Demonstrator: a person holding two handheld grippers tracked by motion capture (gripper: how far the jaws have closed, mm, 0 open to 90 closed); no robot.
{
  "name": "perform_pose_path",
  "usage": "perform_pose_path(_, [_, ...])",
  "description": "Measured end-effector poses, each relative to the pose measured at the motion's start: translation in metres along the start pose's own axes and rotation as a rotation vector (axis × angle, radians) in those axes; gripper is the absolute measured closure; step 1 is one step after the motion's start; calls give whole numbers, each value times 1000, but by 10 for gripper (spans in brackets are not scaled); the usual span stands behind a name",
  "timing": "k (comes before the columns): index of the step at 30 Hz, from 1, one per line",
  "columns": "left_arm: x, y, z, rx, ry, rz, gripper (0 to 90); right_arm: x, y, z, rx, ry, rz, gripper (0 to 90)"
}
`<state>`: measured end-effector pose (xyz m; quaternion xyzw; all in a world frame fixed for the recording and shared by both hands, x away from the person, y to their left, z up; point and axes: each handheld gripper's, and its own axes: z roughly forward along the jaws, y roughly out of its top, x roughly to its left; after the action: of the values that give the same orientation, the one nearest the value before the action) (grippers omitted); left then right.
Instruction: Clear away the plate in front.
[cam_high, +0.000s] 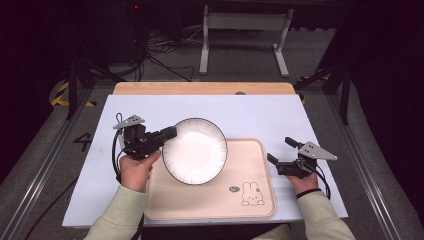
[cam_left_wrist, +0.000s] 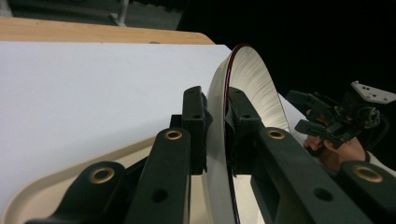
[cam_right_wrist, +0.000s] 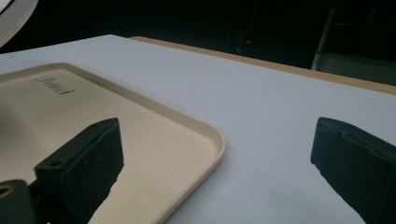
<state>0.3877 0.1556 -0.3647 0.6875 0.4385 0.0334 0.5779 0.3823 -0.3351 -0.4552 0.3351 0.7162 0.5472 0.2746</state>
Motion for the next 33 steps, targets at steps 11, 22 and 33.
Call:
perform_pose_path(11, [-2,-11,20,75,-35,10,799,0,0,0,-2,1,2,27])
perform_pose_path(22, [0,-19,35,133,-67,-5,798,-1,0,0,-4,4,6,27])
perform_pose_path(33, [2,-28,48,177,-65,-31,796,-2,0,0,-8,9,16,27])
